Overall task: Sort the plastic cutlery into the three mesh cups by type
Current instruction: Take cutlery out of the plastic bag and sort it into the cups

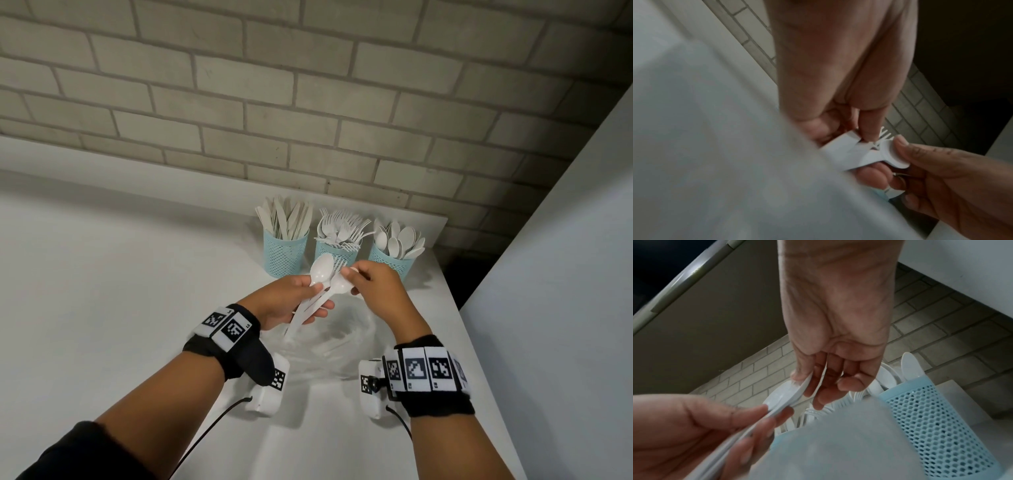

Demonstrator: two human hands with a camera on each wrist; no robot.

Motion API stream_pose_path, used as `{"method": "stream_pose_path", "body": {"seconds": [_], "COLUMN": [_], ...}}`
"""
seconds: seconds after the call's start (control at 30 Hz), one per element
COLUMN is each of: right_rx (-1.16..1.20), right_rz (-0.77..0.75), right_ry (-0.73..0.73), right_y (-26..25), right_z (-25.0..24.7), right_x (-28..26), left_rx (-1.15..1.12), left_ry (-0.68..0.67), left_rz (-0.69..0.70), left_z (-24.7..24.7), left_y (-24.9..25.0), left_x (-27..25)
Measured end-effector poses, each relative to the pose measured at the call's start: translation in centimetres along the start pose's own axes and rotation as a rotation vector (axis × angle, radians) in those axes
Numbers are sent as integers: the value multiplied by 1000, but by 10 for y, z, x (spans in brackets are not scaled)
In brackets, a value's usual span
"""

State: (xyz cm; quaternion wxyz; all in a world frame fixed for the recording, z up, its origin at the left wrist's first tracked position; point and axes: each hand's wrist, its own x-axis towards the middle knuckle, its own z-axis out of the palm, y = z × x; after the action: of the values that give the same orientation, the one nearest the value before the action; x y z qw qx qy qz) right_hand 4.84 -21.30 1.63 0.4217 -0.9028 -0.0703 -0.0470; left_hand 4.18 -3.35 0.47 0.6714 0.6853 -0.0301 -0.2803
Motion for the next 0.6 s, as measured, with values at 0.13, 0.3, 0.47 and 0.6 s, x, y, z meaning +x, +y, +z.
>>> {"method": "stream_pose_path", "body": {"seconds": [0.13, 0.3, 0.47, 0.6], "right_rx": [152, 266, 336, 336], "right_rz": [42, 19, 14, 32], "right_ry": [59, 13, 153, 106], "right_y": [-4, -12, -8, -6], "right_z": [5, 11, 9, 7], "right_x": [8, 10, 13, 14], "left_rx": [-57, -102, -97, -71], "left_ry": [2, -28, 12, 22], "left_rz": [29, 61, 61, 67], "left_z": [2, 6, 9, 12], "left_y": [5, 8, 9, 9], "left_x": [0, 2, 6, 10]}}
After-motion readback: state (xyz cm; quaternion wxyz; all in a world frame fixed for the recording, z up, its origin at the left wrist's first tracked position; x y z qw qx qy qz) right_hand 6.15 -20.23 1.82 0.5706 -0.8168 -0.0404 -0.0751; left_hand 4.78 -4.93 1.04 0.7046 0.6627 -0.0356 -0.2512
